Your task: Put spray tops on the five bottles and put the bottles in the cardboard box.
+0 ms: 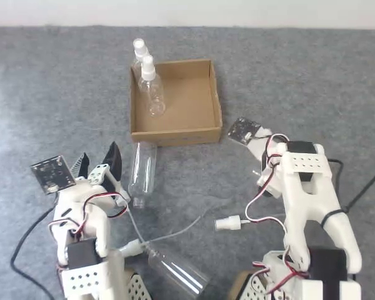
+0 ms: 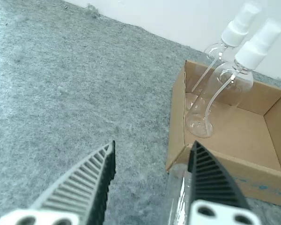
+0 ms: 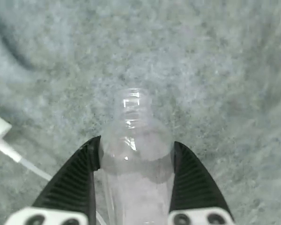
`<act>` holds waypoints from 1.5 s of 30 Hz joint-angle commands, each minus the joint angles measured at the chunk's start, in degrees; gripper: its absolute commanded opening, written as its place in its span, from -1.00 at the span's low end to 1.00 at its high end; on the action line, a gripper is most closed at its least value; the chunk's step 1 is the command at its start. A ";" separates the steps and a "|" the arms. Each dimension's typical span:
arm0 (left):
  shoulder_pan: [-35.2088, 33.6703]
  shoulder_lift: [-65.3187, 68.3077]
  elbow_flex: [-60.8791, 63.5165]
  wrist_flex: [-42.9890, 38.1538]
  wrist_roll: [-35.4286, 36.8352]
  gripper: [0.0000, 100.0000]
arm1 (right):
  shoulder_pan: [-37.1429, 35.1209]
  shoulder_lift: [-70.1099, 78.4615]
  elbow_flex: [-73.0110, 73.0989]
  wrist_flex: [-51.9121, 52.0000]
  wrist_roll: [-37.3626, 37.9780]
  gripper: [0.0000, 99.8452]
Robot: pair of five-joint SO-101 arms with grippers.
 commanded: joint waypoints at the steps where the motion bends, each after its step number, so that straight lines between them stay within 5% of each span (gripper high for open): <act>1: -0.18 0.79 -0.75 0.35 -0.53 -0.51 | 0.48 -3.12 -3.43 -1.71 -5.27 -0.99; 10: -0.18 0.79 -0.75 0.35 -0.53 -0.51 | -1.54 -8.04 -3.34 -0.66 -16.09 -0.99; 25: -0.18 0.79 -0.75 0.35 -0.53 -0.51 | -15.78 -29.85 -3.25 8.31 -36.66 -0.98; 45: -0.18 0.79 -0.75 0.35 -0.53 -0.51 | -26.33 -44.79 -2.90 0.40 -45.89 -0.99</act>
